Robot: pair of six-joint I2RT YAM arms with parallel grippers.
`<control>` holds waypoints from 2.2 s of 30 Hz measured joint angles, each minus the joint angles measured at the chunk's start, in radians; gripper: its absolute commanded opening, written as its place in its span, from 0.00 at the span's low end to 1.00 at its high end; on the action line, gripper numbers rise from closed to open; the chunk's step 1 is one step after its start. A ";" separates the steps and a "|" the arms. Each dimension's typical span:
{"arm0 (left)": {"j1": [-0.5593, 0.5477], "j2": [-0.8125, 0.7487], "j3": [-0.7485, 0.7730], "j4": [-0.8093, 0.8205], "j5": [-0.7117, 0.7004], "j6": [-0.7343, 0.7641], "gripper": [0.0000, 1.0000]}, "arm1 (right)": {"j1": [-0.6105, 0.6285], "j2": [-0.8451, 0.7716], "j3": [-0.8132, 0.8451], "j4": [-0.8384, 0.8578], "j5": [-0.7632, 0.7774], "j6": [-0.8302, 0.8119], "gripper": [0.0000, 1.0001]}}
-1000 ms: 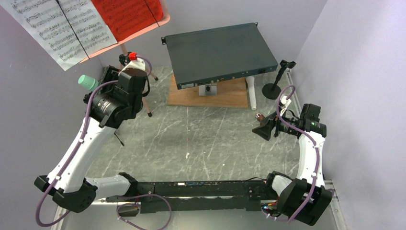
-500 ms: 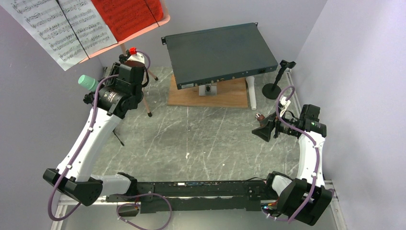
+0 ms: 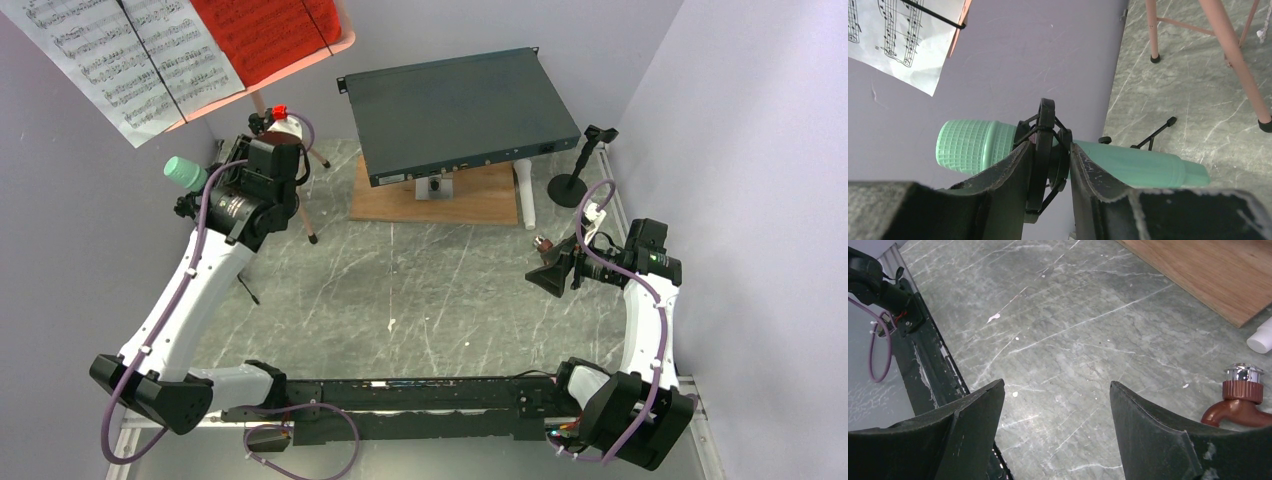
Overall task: Pack up the instrument practice props
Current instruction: Pick up the microphone stand with the microphone from the center of the board, then place the microphone stand with the microphone at the center of the board.
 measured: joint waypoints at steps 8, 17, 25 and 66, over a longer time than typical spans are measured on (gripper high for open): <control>0.000 -0.029 -0.056 0.064 -0.025 0.058 0.22 | 0.000 0.003 0.000 -0.002 0.000 -0.004 0.80; -0.008 -0.045 -0.057 0.051 -0.048 0.103 0.00 | 0.000 0.003 0.000 -0.006 -0.001 -0.011 0.80; -0.143 -0.045 0.051 -0.085 -0.014 0.027 0.00 | 0.000 0.009 0.000 -0.006 -0.002 -0.011 0.80; -0.916 0.376 0.211 0.407 0.129 0.335 0.00 | 0.000 0.015 0.000 -0.027 -0.002 -0.041 0.80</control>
